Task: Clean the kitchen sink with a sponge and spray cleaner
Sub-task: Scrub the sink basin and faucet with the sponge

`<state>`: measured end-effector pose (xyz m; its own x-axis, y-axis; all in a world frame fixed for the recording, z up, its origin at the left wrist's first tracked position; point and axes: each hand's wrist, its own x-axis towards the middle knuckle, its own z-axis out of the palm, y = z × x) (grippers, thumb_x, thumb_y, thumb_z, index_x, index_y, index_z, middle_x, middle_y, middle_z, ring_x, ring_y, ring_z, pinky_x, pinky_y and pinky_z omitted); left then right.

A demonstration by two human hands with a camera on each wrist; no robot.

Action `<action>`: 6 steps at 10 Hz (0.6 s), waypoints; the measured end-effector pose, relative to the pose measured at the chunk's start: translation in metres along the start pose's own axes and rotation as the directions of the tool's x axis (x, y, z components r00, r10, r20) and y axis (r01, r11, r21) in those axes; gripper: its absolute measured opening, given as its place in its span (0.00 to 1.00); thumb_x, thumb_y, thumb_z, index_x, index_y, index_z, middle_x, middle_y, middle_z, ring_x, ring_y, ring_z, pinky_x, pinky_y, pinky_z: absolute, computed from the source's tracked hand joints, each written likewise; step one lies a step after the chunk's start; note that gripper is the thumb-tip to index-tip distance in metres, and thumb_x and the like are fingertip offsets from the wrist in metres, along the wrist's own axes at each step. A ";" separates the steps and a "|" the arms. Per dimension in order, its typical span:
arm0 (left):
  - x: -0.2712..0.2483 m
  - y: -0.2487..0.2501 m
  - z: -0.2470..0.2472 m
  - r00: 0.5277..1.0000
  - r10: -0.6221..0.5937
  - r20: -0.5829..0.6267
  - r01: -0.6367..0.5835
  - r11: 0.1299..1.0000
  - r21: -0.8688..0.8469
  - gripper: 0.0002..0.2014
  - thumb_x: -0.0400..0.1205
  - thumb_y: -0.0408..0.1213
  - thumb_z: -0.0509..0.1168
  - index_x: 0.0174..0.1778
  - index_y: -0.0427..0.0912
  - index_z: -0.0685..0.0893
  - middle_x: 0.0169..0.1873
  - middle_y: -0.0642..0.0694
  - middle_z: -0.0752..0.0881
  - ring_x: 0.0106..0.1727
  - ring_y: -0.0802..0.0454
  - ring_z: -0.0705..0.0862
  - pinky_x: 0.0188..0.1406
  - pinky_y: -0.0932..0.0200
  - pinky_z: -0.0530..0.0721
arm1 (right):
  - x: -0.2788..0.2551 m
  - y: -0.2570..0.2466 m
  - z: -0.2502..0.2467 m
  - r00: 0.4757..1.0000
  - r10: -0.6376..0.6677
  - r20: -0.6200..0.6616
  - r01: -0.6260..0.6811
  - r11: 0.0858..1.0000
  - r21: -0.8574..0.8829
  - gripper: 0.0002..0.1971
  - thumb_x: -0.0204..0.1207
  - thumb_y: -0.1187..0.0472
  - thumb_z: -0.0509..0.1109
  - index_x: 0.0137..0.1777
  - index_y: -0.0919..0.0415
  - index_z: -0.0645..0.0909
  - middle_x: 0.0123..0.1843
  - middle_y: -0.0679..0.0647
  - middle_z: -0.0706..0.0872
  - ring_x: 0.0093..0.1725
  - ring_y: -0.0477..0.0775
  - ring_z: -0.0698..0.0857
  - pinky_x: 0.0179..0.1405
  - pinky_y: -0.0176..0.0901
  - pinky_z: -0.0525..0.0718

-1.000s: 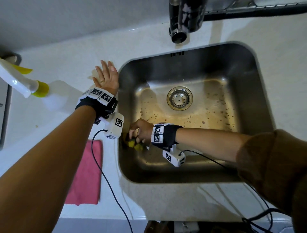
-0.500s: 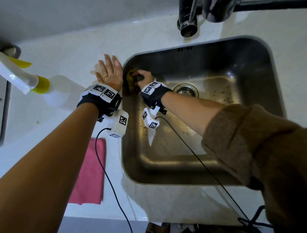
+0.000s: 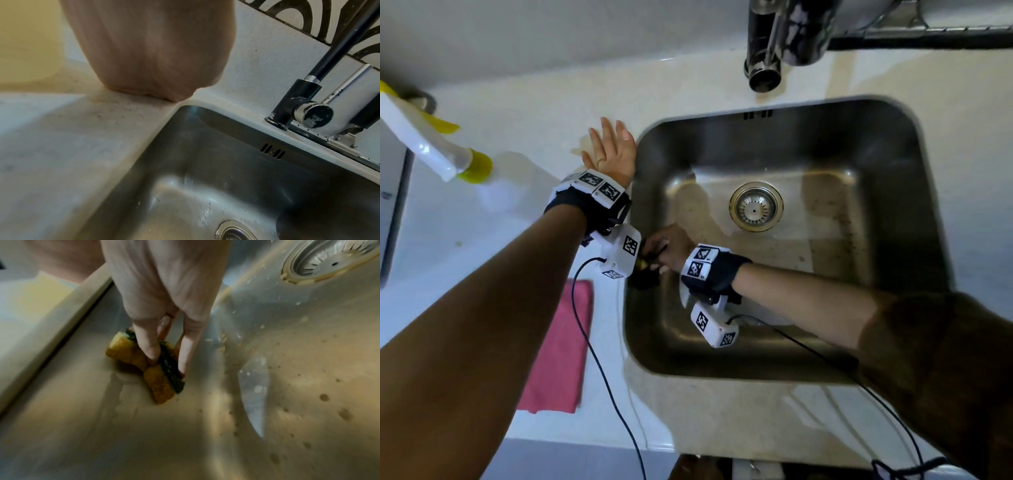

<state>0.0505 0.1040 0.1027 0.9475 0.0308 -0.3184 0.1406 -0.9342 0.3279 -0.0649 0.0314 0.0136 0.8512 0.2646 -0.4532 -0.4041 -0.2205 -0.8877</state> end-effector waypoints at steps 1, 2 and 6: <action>0.003 -0.003 0.004 1.000 0.010 0.008 -0.009 0.999 -0.031 0.29 0.87 0.51 0.30 0.84 0.43 0.43 0.84 0.46 0.41 0.84 0.47 0.37 0.80 0.41 0.32 | -0.021 0.013 0.008 0.964 0.118 0.237 -0.138 0.988 0.070 0.09 0.73 0.76 0.69 0.45 0.62 0.84 0.42 0.57 0.83 0.36 0.56 0.87 0.41 0.46 0.88; 0.002 -0.006 0.005 1.000 0.021 0.013 -0.020 0.999 -0.048 0.29 0.87 0.52 0.30 0.84 0.44 0.43 0.84 0.46 0.41 0.84 0.47 0.37 0.80 0.42 0.31 | -0.036 0.025 0.010 0.939 0.089 0.332 -0.101 0.995 0.018 0.13 0.69 0.78 0.72 0.41 0.58 0.80 0.39 0.51 0.81 0.35 0.58 0.85 0.39 0.52 0.89; 0.005 -0.009 0.005 0.999 0.025 0.030 -0.023 0.998 -0.063 0.28 0.88 0.51 0.32 0.84 0.45 0.43 0.84 0.47 0.40 0.84 0.48 0.36 0.79 0.43 0.30 | 0.035 -0.024 -0.036 0.971 0.087 -0.224 -0.056 0.988 0.141 0.22 0.69 0.73 0.74 0.64 0.67 0.80 0.55 0.58 0.82 0.54 0.55 0.81 0.36 0.15 0.75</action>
<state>0.0528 0.1113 0.0939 0.9417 -0.0036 -0.3364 0.1360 -0.9105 0.3905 -0.0132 0.0121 0.0222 0.8660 0.0278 -0.4992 -0.4945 -0.1002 -0.8634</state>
